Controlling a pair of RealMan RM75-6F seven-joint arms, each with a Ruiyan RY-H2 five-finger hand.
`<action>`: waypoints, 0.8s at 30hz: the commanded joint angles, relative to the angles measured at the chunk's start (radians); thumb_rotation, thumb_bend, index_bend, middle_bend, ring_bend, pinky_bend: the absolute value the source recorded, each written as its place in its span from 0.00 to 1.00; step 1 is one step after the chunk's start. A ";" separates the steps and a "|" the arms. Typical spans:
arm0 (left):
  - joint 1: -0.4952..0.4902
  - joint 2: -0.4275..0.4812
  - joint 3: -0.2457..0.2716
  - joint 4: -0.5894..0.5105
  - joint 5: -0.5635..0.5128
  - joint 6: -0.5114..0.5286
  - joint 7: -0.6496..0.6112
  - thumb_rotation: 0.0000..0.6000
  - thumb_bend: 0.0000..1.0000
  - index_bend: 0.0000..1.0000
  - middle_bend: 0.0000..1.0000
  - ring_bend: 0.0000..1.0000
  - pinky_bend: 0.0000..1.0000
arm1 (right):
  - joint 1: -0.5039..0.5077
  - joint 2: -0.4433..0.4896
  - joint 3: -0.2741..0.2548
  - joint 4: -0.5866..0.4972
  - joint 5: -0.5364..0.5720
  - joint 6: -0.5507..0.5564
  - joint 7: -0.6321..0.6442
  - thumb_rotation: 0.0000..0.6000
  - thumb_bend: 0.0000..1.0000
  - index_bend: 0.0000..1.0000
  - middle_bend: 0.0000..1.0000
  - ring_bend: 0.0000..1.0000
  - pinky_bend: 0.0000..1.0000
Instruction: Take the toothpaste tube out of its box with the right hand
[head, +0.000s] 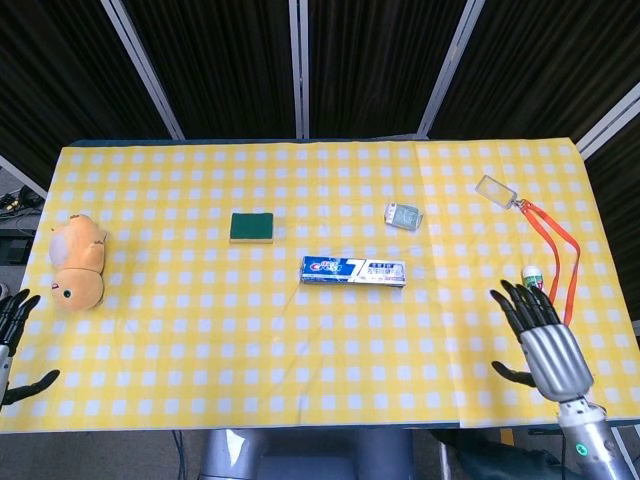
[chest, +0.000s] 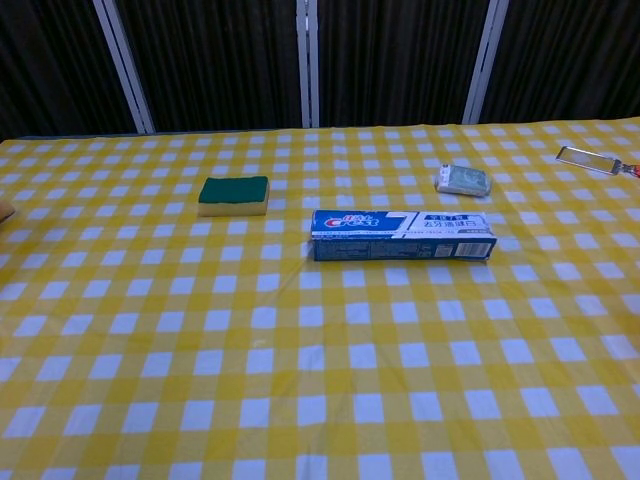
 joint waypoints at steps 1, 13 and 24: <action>-0.014 -0.012 -0.010 0.009 -0.026 -0.027 0.011 1.00 0.00 0.00 0.00 0.00 0.00 | 0.223 0.008 0.125 -0.115 0.143 -0.283 -0.098 1.00 0.00 0.01 0.00 0.00 0.00; -0.044 -0.036 -0.031 0.039 -0.123 -0.112 0.027 1.00 0.00 0.00 0.00 0.00 0.00 | 0.621 -0.318 0.257 0.203 0.593 -0.663 -0.269 1.00 0.00 0.01 0.00 0.00 0.00; -0.050 -0.042 -0.052 0.046 -0.180 -0.127 0.039 1.00 0.00 0.00 0.00 0.00 0.00 | 0.799 -0.543 0.194 0.448 0.772 -0.706 -0.423 1.00 0.00 0.04 0.06 0.00 0.04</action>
